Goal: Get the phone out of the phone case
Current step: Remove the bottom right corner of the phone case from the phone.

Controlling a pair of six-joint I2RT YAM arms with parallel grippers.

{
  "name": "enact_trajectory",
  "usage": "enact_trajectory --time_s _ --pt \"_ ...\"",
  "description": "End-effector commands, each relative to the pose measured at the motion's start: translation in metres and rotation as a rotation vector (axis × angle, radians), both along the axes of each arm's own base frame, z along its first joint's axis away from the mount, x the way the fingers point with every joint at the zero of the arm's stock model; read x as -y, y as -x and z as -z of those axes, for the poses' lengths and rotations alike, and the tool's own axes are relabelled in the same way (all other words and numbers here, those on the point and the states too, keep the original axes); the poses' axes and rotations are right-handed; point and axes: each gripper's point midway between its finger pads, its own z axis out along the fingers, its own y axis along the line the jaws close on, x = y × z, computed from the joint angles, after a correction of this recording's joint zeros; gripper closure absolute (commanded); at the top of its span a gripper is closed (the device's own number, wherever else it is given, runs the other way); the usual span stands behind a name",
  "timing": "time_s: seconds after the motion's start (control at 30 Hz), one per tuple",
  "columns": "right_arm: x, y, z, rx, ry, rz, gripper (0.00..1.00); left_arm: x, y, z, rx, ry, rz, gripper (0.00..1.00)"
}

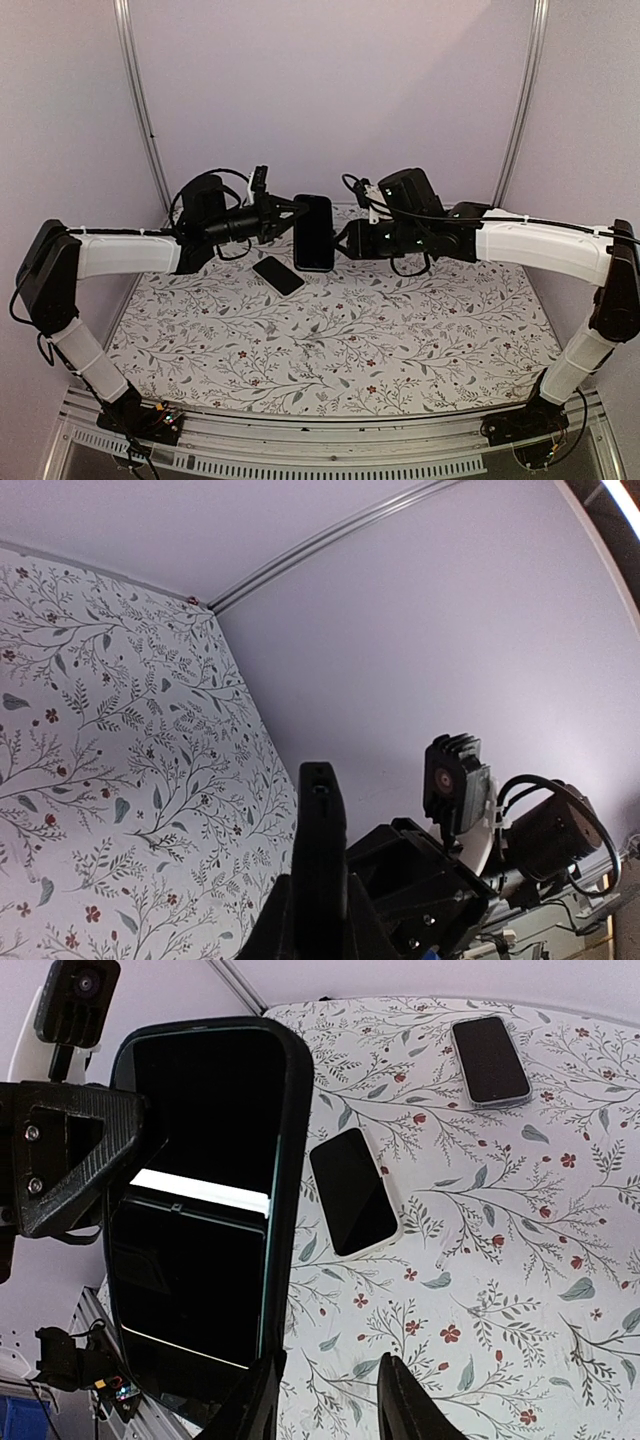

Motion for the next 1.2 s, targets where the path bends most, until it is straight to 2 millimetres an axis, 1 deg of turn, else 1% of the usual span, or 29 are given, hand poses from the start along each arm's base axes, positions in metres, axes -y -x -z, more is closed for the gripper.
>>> enact_trajectory --time_s 0.0,0.13,0.23,0.33,0.43,0.6,0.7,0.87,1.17 --pt "0.003 0.017 0.063 -0.139 0.142 -0.058 0.67 -0.006 0.029 -0.093 0.224 0.229 0.059 1.00" --pt "0.004 0.024 0.077 -0.168 0.171 -0.067 0.67 -0.013 0.028 -0.096 0.237 0.247 0.017 1.00" --pt "0.006 0.029 0.084 -0.183 0.182 -0.069 0.67 -0.021 0.026 -0.103 0.252 0.271 -0.024 1.00" --pt "0.005 0.036 0.085 -0.193 0.170 -0.083 0.67 -0.027 0.023 -0.106 0.238 0.306 -0.051 1.00" --pt "0.001 0.044 0.084 -0.201 0.141 -0.113 0.66 -0.034 0.022 -0.111 0.220 0.383 -0.045 1.00" --pt "0.003 0.050 0.086 -0.215 0.128 -0.124 0.66 -0.038 0.018 -0.105 0.183 0.450 -0.049 1.00" --pt "0.003 0.054 0.087 -0.220 0.124 -0.133 0.66 -0.042 0.017 -0.106 0.191 0.469 -0.064 1.00" --pt "0.000 0.061 0.090 -0.229 0.128 -0.152 0.66 -0.046 0.018 -0.116 0.218 0.512 -0.070 1.00" --pt "0.001 0.064 0.097 -0.245 0.132 -0.147 0.66 -0.051 0.021 -0.137 0.256 0.593 -0.053 1.00"
